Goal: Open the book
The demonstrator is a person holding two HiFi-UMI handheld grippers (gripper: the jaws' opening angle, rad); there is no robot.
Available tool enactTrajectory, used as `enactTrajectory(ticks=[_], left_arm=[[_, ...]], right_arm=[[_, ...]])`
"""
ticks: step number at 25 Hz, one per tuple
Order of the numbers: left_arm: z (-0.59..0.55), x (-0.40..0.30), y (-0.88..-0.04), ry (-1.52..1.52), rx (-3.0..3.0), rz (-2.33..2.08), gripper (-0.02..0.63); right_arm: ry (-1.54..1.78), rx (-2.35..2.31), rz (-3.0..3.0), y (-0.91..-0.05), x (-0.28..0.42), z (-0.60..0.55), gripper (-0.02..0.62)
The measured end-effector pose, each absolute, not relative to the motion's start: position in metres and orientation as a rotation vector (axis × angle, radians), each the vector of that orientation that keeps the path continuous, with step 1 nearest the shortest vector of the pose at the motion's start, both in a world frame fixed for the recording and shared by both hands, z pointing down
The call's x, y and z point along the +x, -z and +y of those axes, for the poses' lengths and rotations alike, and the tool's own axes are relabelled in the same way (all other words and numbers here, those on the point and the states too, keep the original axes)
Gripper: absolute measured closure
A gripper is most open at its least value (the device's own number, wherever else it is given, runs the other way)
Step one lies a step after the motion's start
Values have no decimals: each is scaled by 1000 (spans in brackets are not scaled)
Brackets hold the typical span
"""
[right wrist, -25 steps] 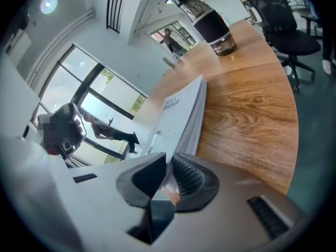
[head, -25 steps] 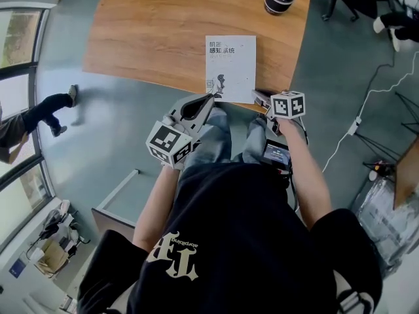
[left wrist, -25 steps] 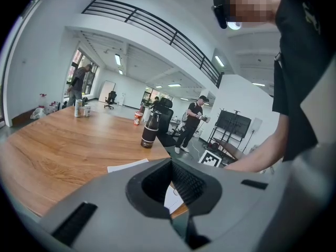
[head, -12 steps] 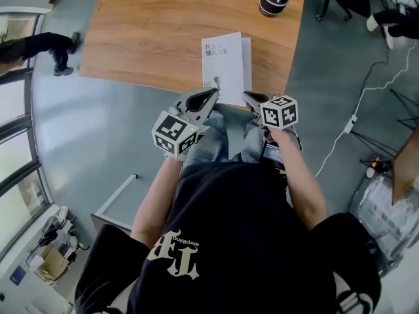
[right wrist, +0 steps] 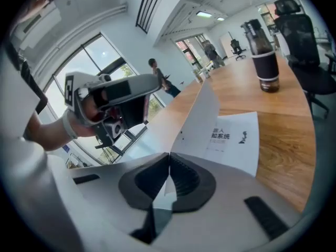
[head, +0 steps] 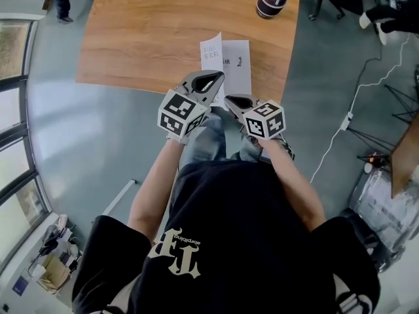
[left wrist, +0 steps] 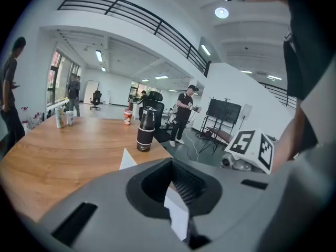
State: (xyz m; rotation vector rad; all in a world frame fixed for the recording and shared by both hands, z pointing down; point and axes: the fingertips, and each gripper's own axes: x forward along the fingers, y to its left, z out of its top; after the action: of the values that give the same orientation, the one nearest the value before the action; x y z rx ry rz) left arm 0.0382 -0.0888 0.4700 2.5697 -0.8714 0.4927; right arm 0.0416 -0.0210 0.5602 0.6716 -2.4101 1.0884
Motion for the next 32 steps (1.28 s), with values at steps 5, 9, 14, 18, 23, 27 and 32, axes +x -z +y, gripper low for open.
enactTrajectory(ticks=[5,9,14,18,23,27,32], left_arm=[[-102,22,-468,-513,2590,-863,601],[-99,9,-472,-526,2580,-855,601],[-104,-9,-491,-561,2557,-811,601],[-113,-16,-516,-619,2545,-769,601],[-112,-27,-566,-693,2471,-733,601],[-105,-46,-614,-788,2383,-713,601],[-90,-59,-651,-890,2318,-684,601]], right_arm=[[-997,525,-2496,-546,-5,-15,572],[-1040,457,-2526,-546,-30,-14,565],[-1098,402,-2492,-568,-64,-13,554],[-1183,356,-2443,-590,-93,-11,555],[-1123,330,-2382,-605,-96,1,555],[-1057,512,-2271,-628,-56,-11,555],[-984,891,-2096,-651,21,-41,516]])
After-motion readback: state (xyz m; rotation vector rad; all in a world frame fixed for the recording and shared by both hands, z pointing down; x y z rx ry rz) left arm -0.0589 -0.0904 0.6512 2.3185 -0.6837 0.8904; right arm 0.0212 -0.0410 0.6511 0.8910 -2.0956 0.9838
